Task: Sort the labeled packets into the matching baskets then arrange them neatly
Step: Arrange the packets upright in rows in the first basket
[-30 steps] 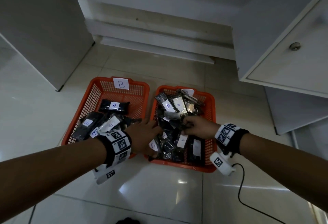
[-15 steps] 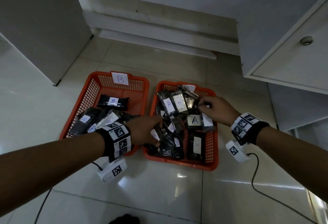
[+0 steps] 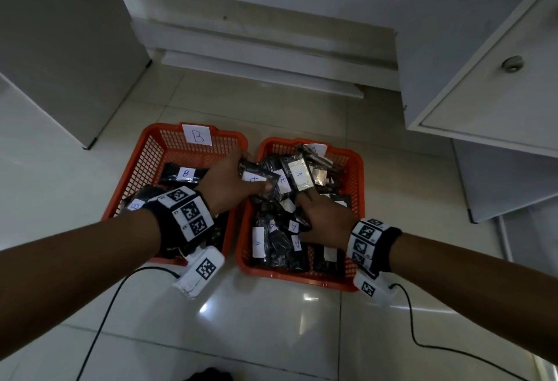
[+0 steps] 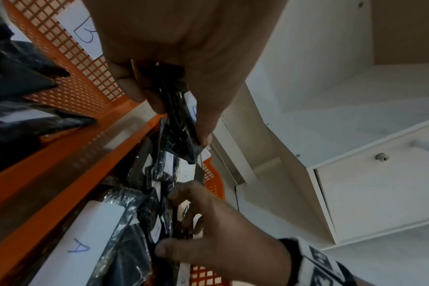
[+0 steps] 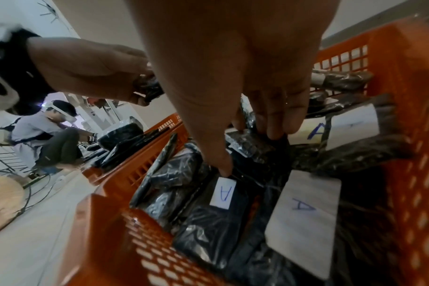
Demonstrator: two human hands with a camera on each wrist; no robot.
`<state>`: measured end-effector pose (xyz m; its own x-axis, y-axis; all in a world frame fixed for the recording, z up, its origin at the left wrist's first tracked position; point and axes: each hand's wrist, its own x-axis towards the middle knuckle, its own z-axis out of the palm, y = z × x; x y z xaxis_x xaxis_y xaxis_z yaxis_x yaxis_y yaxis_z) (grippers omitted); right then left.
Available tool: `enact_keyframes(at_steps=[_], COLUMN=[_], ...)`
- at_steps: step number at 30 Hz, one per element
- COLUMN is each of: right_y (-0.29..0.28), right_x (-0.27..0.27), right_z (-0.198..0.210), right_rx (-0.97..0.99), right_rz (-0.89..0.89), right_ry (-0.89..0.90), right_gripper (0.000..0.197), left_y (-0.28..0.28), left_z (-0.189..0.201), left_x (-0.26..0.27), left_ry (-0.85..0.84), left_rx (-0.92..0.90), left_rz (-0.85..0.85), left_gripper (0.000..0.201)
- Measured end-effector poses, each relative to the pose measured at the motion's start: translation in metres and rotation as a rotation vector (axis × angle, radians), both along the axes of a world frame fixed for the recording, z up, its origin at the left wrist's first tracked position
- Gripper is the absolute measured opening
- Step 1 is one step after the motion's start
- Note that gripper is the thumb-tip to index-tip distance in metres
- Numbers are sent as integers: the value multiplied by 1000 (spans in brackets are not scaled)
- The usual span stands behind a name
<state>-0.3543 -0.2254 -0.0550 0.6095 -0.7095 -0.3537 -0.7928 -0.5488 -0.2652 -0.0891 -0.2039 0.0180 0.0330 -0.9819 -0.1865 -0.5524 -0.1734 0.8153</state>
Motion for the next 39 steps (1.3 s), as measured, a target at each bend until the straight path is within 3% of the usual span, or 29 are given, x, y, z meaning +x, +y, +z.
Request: enact_keyframes(at_steps=[12,17,22,24,29,33,39], right_y=[-13,-35,-42,-31,-2,-3,-21], right_x=[-4,-37,-55,-48,-6,14,12], right_z=[34,57,47,42,25,15,35], right_rx=[7,-188,-161,-100,148,166,200], right_rz=[-102,-134,-10,24,56,5,-82], right_ry=[-74,-152,143,107,-30,-35,-239], right_gripper=[20,33,49,53,45,43,23], left_y=[8,9,9,8,7,9,12], left_z=[-7,-6,-7,-6,-4,-2,-1], left_x=[9,14,16,16,14,12,16], left_ry=[10,27,16,17,31,27,54], left_rx=[-21,-48,-48,-47,-44,-52,-61], left_rz=[9,30,40,51,68,71,77], left_gripper=[56,53,53,53,53,54,55])
